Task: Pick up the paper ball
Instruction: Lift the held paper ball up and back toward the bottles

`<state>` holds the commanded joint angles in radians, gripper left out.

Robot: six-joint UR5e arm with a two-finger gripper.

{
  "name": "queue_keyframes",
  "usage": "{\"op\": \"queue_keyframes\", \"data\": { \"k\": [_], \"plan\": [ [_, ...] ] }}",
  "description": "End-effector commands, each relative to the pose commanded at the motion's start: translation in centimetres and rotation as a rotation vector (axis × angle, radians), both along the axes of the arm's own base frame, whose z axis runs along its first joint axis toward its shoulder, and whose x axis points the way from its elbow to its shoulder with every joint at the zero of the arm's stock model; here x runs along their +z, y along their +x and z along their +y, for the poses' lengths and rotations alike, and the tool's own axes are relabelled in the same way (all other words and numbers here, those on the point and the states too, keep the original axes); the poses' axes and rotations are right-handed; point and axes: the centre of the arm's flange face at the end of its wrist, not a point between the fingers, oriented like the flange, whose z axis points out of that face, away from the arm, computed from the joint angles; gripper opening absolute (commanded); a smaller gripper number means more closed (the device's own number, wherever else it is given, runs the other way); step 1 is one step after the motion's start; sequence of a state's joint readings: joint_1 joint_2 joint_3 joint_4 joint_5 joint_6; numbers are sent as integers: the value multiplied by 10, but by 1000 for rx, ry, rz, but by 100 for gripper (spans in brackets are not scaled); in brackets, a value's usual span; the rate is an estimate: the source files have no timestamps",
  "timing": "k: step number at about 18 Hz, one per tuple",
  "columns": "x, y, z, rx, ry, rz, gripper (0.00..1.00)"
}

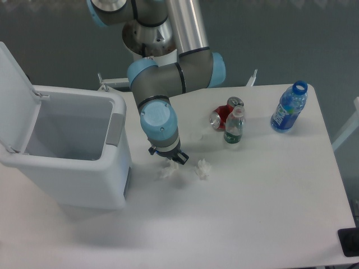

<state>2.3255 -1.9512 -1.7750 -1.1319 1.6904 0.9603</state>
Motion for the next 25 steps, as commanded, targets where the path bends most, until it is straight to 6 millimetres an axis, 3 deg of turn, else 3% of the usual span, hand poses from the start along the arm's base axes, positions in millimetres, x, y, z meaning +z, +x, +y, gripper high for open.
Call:
{"op": "queue_keyframes", "data": {
  "k": [7, 9, 12, 16, 19, 25],
  "plan": [
    [50, -23, 12, 10, 35, 22, 0],
    [83, -34, 7, 29, 85, 58, 0],
    [114, -56, 2, 70, 176, 64, 0],
    [186, -87, -19, 117, 360, 75, 0],
    [210, -100, -39, 47, 404, 94, 0],
    [233, -104, -67, -70, 398, 88, 0]
  ]
}}
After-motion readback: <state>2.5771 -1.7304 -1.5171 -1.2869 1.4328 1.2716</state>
